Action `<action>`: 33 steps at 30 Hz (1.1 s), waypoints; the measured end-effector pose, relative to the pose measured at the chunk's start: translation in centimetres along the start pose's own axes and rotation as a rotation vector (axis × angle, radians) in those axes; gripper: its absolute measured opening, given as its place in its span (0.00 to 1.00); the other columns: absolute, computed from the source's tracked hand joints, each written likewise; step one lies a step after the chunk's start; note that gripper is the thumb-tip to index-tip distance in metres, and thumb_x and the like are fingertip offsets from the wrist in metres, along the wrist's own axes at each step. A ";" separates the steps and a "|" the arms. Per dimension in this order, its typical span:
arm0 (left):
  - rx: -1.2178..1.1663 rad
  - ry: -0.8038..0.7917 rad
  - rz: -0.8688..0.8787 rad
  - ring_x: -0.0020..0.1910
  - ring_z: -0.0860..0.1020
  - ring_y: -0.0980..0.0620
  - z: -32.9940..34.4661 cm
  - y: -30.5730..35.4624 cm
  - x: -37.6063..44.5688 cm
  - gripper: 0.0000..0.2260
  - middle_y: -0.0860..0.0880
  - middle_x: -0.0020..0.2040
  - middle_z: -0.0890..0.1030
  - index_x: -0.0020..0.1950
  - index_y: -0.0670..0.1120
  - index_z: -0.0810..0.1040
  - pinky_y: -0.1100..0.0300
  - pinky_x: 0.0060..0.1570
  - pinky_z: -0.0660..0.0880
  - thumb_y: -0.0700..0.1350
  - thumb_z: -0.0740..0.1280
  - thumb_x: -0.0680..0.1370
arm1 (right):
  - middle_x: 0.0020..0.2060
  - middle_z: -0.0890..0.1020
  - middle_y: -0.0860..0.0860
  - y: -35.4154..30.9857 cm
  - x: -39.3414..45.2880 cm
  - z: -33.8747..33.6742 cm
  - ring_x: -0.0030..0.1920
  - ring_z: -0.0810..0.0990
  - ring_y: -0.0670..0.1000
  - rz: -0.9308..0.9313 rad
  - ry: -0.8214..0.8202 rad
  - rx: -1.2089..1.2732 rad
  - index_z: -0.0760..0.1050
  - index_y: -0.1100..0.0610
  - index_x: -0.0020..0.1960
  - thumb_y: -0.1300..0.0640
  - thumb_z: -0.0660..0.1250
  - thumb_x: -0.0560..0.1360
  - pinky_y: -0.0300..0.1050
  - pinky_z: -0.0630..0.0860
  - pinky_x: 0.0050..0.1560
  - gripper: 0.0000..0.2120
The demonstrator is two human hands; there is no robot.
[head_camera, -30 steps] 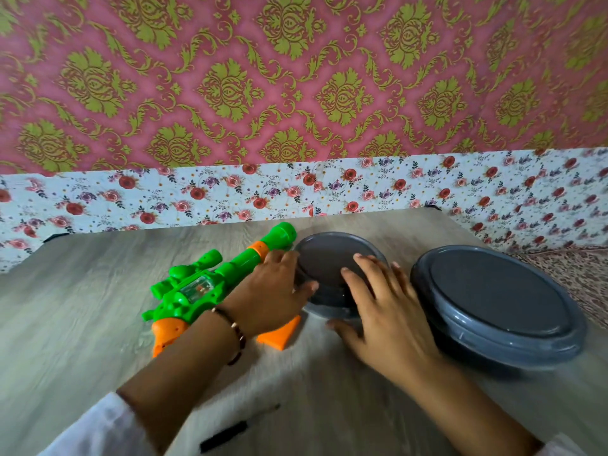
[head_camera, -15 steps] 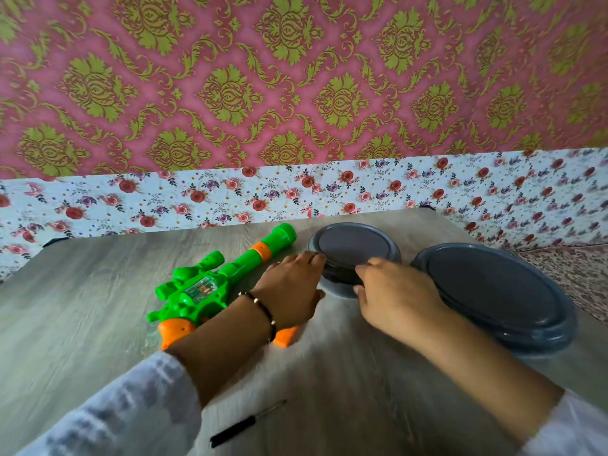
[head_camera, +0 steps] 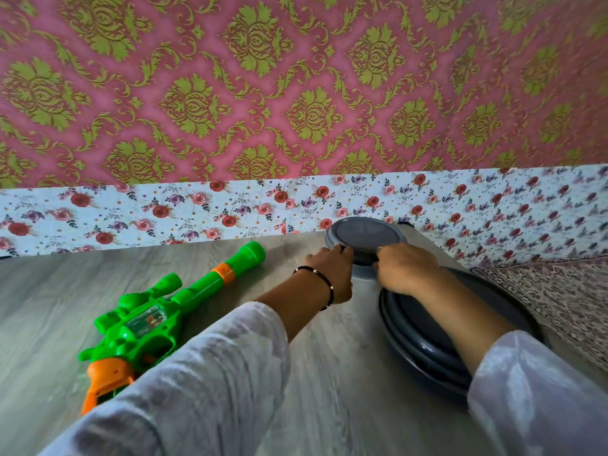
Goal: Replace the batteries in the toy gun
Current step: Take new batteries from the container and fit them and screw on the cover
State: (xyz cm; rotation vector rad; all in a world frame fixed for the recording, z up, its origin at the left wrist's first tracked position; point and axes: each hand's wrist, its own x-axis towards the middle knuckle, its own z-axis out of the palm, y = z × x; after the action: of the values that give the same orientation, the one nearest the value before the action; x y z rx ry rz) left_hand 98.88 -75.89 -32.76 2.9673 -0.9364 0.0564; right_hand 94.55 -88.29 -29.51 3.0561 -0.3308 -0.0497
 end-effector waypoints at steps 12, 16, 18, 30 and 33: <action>-0.674 0.037 0.044 0.71 0.67 0.46 1.4 3.1 -9.4 0.25 0.43 0.74 0.66 0.76 0.43 0.58 0.59 0.67 0.63 0.46 0.61 0.81 | 0.77 0.47 0.54 3.5 -6.2 0.1 0.76 0.47 0.53 -0.088 -0.051 0.178 0.45 0.56 0.77 0.37 0.40 0.78 0.54 0.49 0.73 0.34; -0.692 0.020 0.089 0.68 0.66 0.49 2.4 5.0 -14.9 0.25 0.45 0.71 0.67 0.74 0.43 0.61 0.68 0.61 0.60 0.48 0.63 0.80 | 0.77 0.45 0.49 4.0 -7.9 2.0 0.76 0.44 0.51 -0.023 -0.050 0.116 0.46 0.51 0.76 0.37 0.39 0.77 0.64 0.43 0.72 0.32; -0.679 0.020 0.077 0.71 0.63 0.52 3.2 4.9 -16.6 0.29 0.48 0.74 0.63 0.76 0.46 0.55 0.71 0.63 0.57 0.50 0.64 0.79 | 0.77 0.46 0.48 3.6 -8.2 2.5 0.76 0.44 0.50 -0.003 -0.032 0.142 0.47 0.51 0.76 0.37 0.40 0.78 0.67 0.43 0.71 0.31; -0.788 0.176 -0.079 0.75 0.56 0.51 5.6 3.1 -19.0 0.52 0.46 0.77 0.59 0.77 0.40 0.40 0.75 0.66 0.48 0.61 0.70 0.69 | 0.76 0.54 0.54 -4.4 -9.8 2.2 0.75 0.49 0.58 -0.125 0.025 0.144 0.54 0.57 0.75 0.32 0.42 0.75 0.74 0.47 0.67 0.39; -0.854 0.220 -0.112 0.76 0.57 0.52 6.1 2.7 -18.7 0.59 0.48 0.77 0.59 0.76 0.42 0.34 0.70 0.71 0.52 0.70 0.62 0.60 | 0.75 0.57 0.56 -6.5 -10.0 2.1 0.75 0.51 0.59 -0.138 0.039 0.151 0.56 0.59 0.74 0.31 0.43 0.74 0.74 0.48 0.67 0.40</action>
State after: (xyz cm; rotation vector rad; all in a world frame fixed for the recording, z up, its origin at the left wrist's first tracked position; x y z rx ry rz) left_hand 82.23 -67.60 -39.59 2.1578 -0.5613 -0.0179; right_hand 86.09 -79.95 -31.80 3.2198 -0.1263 0.0294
